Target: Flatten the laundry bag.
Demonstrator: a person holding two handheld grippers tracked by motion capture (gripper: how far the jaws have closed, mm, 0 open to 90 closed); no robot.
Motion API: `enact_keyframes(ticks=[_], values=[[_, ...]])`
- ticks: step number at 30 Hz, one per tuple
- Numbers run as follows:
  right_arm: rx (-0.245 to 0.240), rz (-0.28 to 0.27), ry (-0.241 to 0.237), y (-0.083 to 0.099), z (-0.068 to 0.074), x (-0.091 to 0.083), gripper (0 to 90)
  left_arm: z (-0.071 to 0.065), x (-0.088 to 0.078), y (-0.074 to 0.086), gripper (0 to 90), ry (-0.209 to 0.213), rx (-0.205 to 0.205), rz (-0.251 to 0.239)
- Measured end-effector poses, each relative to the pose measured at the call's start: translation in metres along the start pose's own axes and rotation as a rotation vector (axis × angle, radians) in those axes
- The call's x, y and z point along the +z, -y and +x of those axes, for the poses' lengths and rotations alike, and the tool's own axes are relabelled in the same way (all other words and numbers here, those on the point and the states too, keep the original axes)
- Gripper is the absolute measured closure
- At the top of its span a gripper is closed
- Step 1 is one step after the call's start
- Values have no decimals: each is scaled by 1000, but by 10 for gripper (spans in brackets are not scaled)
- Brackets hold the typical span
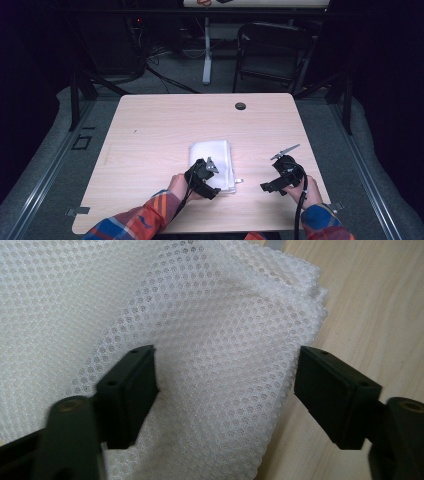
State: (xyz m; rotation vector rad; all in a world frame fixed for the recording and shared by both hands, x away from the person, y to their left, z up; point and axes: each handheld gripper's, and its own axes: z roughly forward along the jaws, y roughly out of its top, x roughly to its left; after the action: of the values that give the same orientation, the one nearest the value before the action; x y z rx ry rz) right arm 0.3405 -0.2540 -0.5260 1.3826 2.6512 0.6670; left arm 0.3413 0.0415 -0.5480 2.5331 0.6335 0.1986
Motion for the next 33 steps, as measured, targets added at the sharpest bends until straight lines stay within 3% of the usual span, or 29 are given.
enact_keyframes(ticks=[2,6,12,14,15,20,28,33], values=[[9,-25,4,1,1,1,57,-2,0,0,279,-6,12,-3],[3,-15,-5,0,1,1,57,-7,-5,-3,262,17,33,-35],[-4,-6,-15,0,1,1,57,-10,6,-1,263,-2,55,21],[6,-22,-10,1,1,2,57,-10,7,-1,269,-2,59,26],[1,10,-5,-1,1,1,57,-10,8,-1,274,-2,61,27],[12,-4,-7,0,2,1,57,-13,12,1,269,-13,74,45],[-4,21,-14,-1,2,2,57,0,6,5,417,29,33,-1],[-6,18,-14,-1,2,2,58,0,6,6,473,25,35,-11]])
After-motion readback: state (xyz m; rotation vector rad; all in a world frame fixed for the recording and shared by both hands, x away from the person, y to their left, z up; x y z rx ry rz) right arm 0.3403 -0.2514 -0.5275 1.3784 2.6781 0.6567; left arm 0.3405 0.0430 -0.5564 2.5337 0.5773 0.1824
